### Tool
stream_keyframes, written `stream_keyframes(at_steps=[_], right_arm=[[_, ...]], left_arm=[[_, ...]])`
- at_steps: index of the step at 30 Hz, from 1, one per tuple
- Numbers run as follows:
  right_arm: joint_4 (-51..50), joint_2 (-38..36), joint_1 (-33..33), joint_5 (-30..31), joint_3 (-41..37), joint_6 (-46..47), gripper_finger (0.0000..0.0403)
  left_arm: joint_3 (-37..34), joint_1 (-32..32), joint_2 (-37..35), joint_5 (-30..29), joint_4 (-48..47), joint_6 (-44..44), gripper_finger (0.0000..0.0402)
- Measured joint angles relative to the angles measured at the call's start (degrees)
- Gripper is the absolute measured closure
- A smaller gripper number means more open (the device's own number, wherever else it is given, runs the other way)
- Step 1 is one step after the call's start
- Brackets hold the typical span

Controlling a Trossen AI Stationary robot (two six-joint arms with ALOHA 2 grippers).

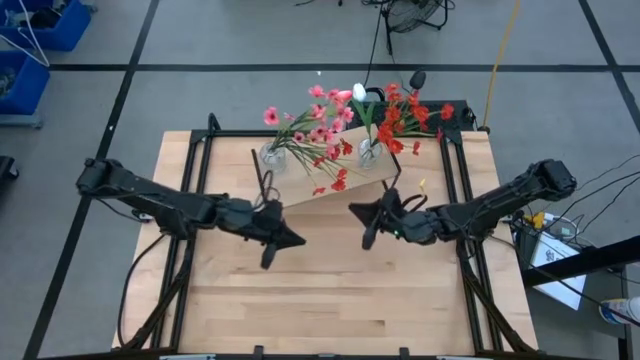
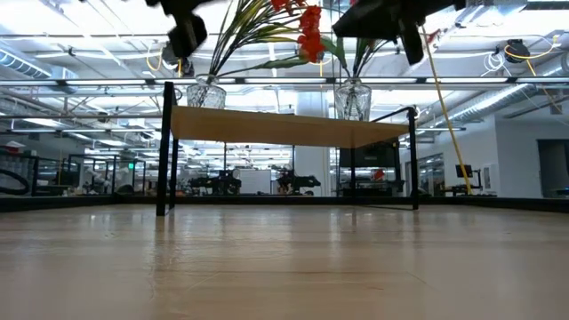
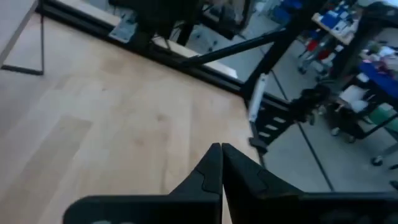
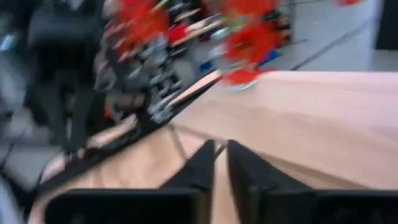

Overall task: Pick and place flowers into a vace then onto a shelf
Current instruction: Return to Home Position

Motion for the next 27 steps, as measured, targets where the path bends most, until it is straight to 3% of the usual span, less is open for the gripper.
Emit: stream_keyframes(at_steps=[6, 11, 15, 18, 21, 27], right_arm=[[-2.8, -1.2, 2.1, -8.2, -1.8, -6.0, 0.0399], [2.4, -9.2, 5.0, -8.6, -9.5, -6.2, 0.0402], [10.8, -20.6, 8.2, -6.8, -18.4, -8.3, 0.0402], [13.3, -29.2, 9.2, -2.1, -24.8, -11.7, 0.04], [16.0, -35.0, 9.7, -0.7, -31.0, -6.8, 0.04], [24.8, -43.8, 9.7, 2.6, -39.0, -9.4, 0.0402]], left_arm=[[-0.1, -2.3, -6.2, -1.5, -3.0, -5.7, 0.0391], [-0.1, -3.5, -12.3, -8.1, -4.2, -6.2, 0.0375], [0.0, -3.2, -19.1, -12.7, -11.2, 1.3, 0.037], [0.0, -3.5, -22.7, -14.3, -19.1, 6.0, 0.0369], [0.0, -3.5, -23.6, -18.8, -22.9, 4.3, 0.0369], [0.0, -4.1, -23.6, -18.9, -27.4, 9.7, 0.0369]])
